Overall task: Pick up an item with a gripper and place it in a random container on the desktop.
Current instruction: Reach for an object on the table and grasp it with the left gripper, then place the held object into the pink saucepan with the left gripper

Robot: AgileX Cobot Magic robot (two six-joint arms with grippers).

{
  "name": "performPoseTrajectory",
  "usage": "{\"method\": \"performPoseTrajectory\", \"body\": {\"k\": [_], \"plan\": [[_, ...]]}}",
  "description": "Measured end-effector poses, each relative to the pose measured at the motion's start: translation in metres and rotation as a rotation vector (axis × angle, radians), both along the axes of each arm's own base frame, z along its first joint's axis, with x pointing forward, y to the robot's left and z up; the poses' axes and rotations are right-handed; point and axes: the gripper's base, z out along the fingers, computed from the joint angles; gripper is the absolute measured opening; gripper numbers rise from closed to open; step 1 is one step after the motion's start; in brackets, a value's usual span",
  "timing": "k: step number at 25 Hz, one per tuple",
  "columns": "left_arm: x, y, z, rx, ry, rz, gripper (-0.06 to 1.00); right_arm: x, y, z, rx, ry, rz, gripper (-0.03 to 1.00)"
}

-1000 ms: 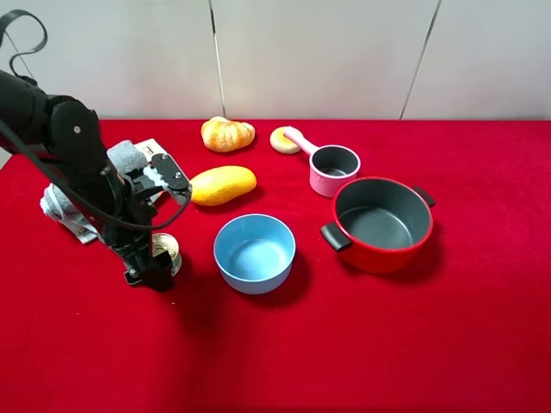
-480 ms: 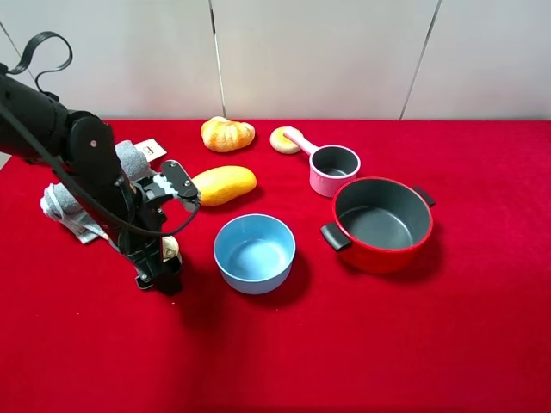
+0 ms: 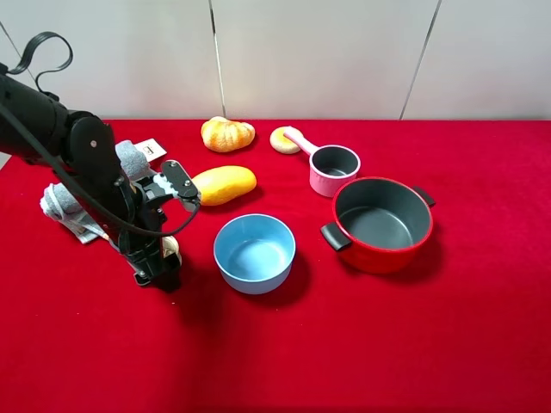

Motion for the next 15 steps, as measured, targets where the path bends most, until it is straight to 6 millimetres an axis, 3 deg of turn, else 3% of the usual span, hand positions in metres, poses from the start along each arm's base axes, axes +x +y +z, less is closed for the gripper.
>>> {"method": "performPoseTrajectory", "body": {"k": [5,15], "plan": [[-0.0001,0.0001,0.0000,0.001,0.001,-0.001,0.64,0.0000,0.0000,0.0000,0.000,0.000,0.000,0.69],[-0.0007,0.0002,-0.0002,0.003,0.008,-0.001,0.64,0.0000,0.0000,0.0000,0.000,0.000,0.000,0.69]]}}
